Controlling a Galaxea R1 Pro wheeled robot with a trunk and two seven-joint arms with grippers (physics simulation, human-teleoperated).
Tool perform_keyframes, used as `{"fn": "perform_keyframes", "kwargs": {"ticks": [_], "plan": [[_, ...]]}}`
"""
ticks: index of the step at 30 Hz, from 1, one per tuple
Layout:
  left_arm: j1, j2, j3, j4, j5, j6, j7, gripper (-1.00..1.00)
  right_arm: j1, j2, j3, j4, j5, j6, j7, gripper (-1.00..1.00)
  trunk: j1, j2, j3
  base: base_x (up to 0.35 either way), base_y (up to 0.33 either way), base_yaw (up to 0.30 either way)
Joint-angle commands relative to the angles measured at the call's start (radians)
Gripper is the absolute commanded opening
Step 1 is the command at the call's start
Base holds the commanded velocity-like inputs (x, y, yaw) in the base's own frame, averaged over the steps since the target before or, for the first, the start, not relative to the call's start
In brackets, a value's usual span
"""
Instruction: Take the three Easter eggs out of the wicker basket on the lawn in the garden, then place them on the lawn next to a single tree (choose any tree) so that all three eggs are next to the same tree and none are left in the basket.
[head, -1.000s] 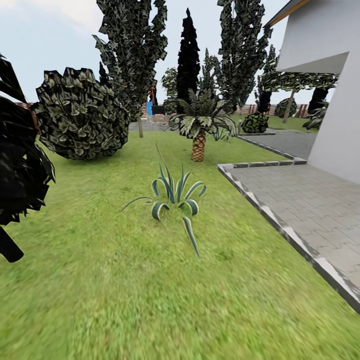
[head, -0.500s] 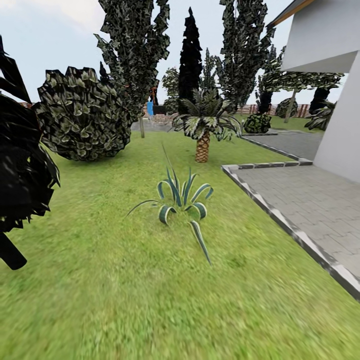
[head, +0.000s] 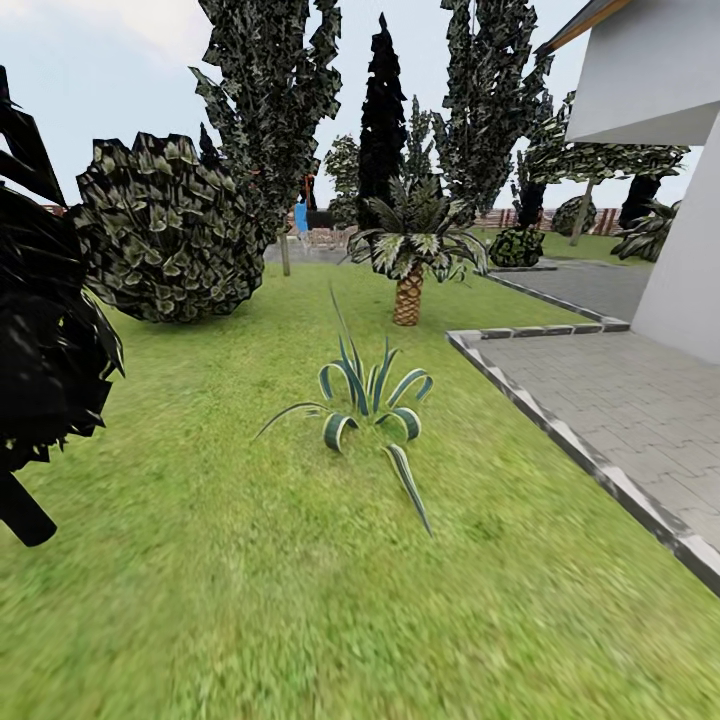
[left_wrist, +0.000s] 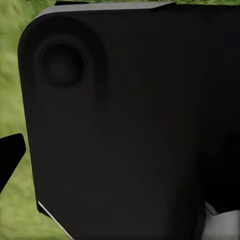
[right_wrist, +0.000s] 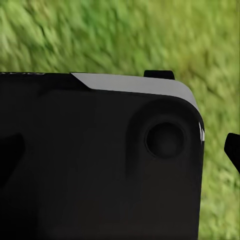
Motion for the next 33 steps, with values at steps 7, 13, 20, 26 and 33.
{"fn": "perform_keyframes", "kwargs": {"ticks": [7, 13, 20, 26, 33], "plan": [[0.001, -0.001, 0.000, -0.002, 0.002, -0.001, -0.001, 1.00, -0.001, 0.000, 0.000, 0.000, 0.000, -0.003, 0.000, 1.00, 0.000, 0.000, -0.001, 0.002, 0.003, 0.000], [0.001, 0.000, 0.000, -0.002, 0.003, -0.011, -0.021, 1.00, -0.001, -0.001, 0.000, 0.000, 0.000, -0.004, 0.000, 1.00, 0.015, -0.028, -0.013, 0.000, 0.000, 0.000], [0.001, 0.009, 0.003, -0.002, 0.005, -0.021, -0.102, 1.00, -0.001, -0.001, 0.000, -0.001, 0.000, -0.003, 0.000, 1.00, 0.042, -0.077, -0.035, 0.000, 0.000, 0.000], [0.001, 0.016, 0.003, -0.002, 0.006, -0.021, -0.119, 1.00, -0.001, -0.001, 0.000, -0.001, 0.000, -0.003, 0.000, 1.00, 0.065, -0.119, -0.054, 0.000, 0.000, 0.000], [0.001, 0.018, 0.003, -0.002, 0.006, -0.021, -0.123, 1.00, -0.001, -0.001, 0.000, -0.001, 0.000, -0.004, 0.000, 1.00, 0.092, -0.168, -0.076, 0.000, 0.000, 0.000]]}}
